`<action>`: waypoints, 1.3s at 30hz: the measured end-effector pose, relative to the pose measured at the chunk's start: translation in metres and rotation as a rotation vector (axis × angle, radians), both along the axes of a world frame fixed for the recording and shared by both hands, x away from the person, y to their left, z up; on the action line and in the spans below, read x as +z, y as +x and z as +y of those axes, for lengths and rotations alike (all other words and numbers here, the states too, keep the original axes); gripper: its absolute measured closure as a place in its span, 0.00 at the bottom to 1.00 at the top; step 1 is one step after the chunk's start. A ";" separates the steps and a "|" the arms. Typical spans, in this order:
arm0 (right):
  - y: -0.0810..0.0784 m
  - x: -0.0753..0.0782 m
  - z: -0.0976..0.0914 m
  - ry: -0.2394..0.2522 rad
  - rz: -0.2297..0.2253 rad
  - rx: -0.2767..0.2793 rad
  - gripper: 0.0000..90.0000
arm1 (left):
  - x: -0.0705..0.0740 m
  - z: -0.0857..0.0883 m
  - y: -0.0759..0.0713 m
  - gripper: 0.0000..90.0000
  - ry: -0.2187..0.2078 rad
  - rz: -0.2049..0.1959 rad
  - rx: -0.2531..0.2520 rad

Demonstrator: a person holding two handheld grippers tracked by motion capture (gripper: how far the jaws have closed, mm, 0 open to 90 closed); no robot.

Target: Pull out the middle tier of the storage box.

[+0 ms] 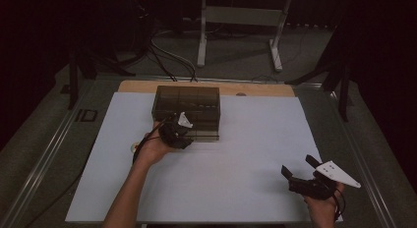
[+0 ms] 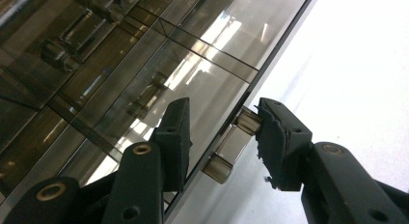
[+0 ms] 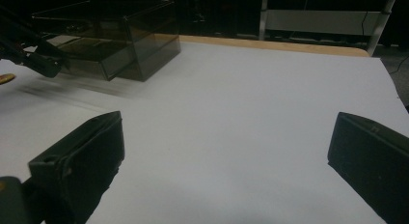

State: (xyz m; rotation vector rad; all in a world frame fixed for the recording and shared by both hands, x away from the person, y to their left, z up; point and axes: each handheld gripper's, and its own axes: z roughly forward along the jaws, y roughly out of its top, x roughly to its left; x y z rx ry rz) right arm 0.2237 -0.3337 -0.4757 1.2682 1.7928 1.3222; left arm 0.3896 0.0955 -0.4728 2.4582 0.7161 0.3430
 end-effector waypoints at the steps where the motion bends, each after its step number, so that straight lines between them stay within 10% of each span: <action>1: 0.000 0.000 0.000 0.000 0.000 0.000 0.00 | 0.000 0.000 -0.001 0.65 0.002 0.001 -0.002; 18: 0.000 0.000 0.000 -0.001 -0.001 0.001 0.00 | -0.003 0.003 -0.006 0.64 -0.006 0.004 0.000; 32: 0.000 0.000 0.001 -0.004 -0.002 0.004 0.00 | 0.007 0.007 -0.005 0.06 -0.113 -0.043 0.117; 39: 0.000 0.000 0.001 -0.001 -0.001 0.000 0.00 | 0.013 0.008 -0.005 0.01 -0.147 -0.049 0.124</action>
